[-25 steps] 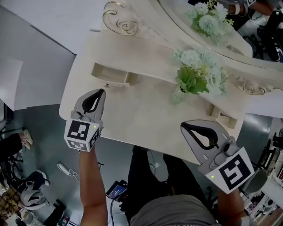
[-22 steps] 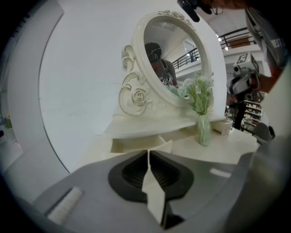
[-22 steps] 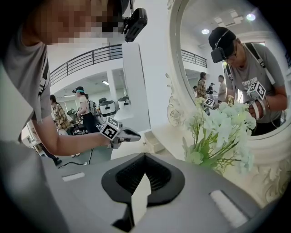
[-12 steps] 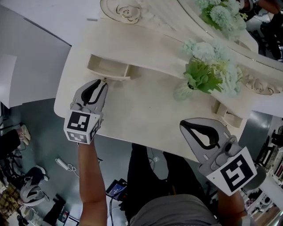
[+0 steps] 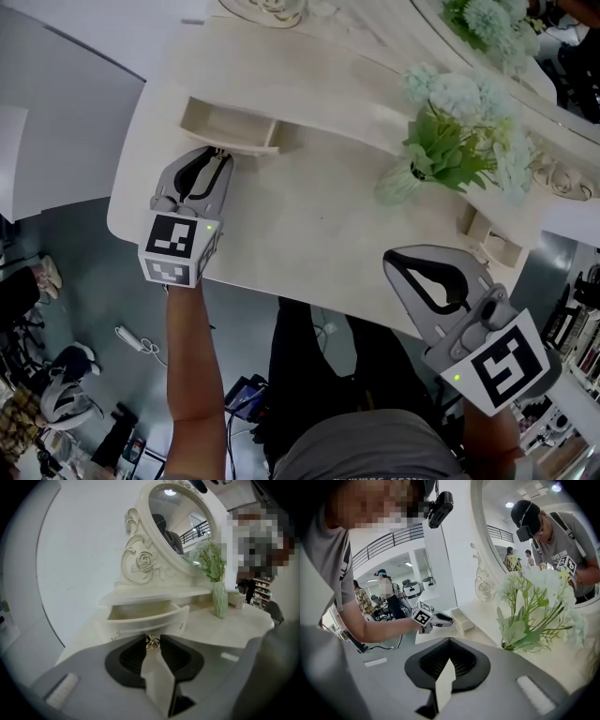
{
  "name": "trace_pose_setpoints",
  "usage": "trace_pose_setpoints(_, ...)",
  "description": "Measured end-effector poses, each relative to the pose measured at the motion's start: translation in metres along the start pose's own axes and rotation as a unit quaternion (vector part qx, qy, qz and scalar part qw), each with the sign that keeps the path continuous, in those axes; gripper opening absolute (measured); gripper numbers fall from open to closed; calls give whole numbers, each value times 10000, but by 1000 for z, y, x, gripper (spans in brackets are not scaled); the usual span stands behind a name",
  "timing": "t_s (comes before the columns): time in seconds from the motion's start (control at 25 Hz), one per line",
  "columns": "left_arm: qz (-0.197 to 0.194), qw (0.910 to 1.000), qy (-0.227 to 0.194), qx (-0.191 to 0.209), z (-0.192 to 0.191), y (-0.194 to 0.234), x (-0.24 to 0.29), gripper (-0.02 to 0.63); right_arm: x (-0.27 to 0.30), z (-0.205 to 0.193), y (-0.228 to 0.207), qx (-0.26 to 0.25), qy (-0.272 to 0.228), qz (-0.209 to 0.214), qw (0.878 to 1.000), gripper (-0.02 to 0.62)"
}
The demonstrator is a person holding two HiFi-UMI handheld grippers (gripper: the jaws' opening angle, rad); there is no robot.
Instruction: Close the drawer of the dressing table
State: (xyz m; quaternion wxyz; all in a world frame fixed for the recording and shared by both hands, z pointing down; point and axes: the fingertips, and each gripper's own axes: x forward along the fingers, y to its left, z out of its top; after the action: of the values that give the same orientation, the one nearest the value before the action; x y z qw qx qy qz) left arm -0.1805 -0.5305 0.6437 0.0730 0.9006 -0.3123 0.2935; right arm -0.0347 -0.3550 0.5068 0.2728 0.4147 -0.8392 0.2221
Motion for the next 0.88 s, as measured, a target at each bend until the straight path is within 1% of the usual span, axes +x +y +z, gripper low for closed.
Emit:
trace_pose_setpoints(0.56, -12, 9999, -86, 52, 10, 8, 16, 92, 6, -7, 0, 108, 57, -13, 9999, 0)
trace_pose_setpoints(0.88, -82, 9999, -86, 122, 23, 13, 38, 92, 4, -10, -8, 163, 48, -83, 9998, 0)
